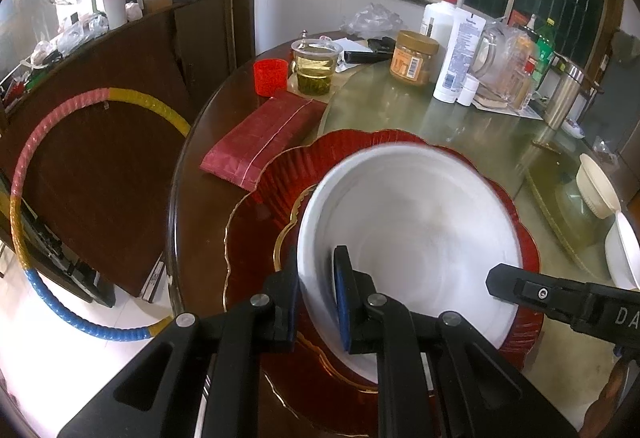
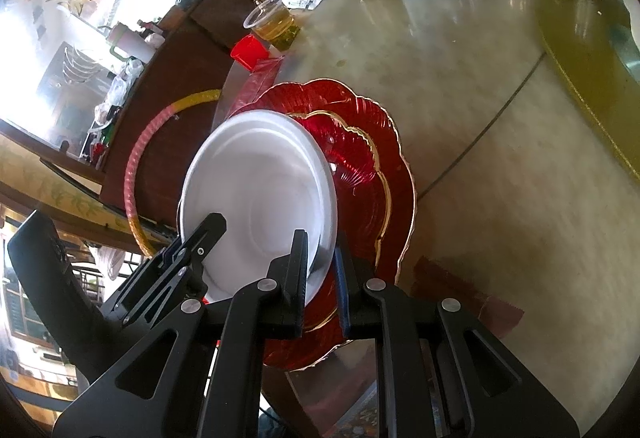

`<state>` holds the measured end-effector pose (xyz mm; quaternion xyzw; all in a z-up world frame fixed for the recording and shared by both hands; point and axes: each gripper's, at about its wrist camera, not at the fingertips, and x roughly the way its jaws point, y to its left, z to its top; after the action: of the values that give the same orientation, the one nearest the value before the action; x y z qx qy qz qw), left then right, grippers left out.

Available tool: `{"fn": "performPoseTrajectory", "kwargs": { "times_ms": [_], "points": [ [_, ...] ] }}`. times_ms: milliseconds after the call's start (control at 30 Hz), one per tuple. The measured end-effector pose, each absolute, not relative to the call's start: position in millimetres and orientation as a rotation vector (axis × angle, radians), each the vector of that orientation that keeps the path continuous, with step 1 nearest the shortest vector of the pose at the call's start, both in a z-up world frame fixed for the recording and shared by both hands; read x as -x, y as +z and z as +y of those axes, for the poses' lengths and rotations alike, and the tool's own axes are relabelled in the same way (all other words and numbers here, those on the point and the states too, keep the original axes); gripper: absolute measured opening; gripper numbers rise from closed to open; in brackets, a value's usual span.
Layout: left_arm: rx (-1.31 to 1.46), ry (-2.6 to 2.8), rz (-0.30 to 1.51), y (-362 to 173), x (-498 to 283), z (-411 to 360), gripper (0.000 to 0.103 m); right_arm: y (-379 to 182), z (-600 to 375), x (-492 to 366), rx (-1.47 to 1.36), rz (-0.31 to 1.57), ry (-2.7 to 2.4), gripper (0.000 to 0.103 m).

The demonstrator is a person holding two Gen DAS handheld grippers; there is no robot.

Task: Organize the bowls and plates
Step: 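Open the left tool off the white bowl while the right tool holds the red stack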

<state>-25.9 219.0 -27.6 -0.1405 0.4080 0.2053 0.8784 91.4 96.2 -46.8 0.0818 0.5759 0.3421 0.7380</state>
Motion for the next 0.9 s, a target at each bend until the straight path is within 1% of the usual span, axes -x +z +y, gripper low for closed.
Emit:
{"fn": "performPoseTrajectory", "kwargs": {
  "times_ms": [400,433,467,500,567,600,667,700,900],
  "points": [
    [0.311,0.444,0.855,-27.1,24.2,223.4,0.015,-45.9,92.7,-91.8,-0.193,1.26,0.75,0.013],
    [0.318,0.445,0.852,-26.3,24.9,224.8,0.017,-45.0,91.3,-92.5,-0.202,1.257,0.749,0.013],
    [0.328,0.447,0.85,-25.2,25.9,226.5,0.03,-44.8,89.3,-93.3,-0.216,1.252,0.752,0.013],
    [0.334,0.449,0.844,-24.2,26.9,227.3,0.049,-43.2,87.2,-94.1,-0.228,1.245,0.753,0.013],
    [0.343,0.44,0.807,-19.6,29.9,227.2,0.065,-40.5,83.5,-94.8,-0.243,1.226,0.752,0.013],
    [0.337,0.442,0.791,-16.8,31.3,225.7,0.071,-38.9,81.4,-95.3,-0.255,1.216,0.752,0.015],
    [0.313,0.453,0.785,-13.0,31.6,222.9,0.079,-36.5,77.5,-95.9,-0.281,1.208,0.757,0.024],
    [0.305,0.458,0.775,-10.3,32.5,222.0,0.079,-35.1,75.4,-95.7,-0.294,1.204,0.762,0.025],
    [0.311,0.502,0.592,17.6,51.1,218.3,0.08,-16.0,53.4,-91.2,-0.389,1.089,0.797,0.026]
  ]
}}
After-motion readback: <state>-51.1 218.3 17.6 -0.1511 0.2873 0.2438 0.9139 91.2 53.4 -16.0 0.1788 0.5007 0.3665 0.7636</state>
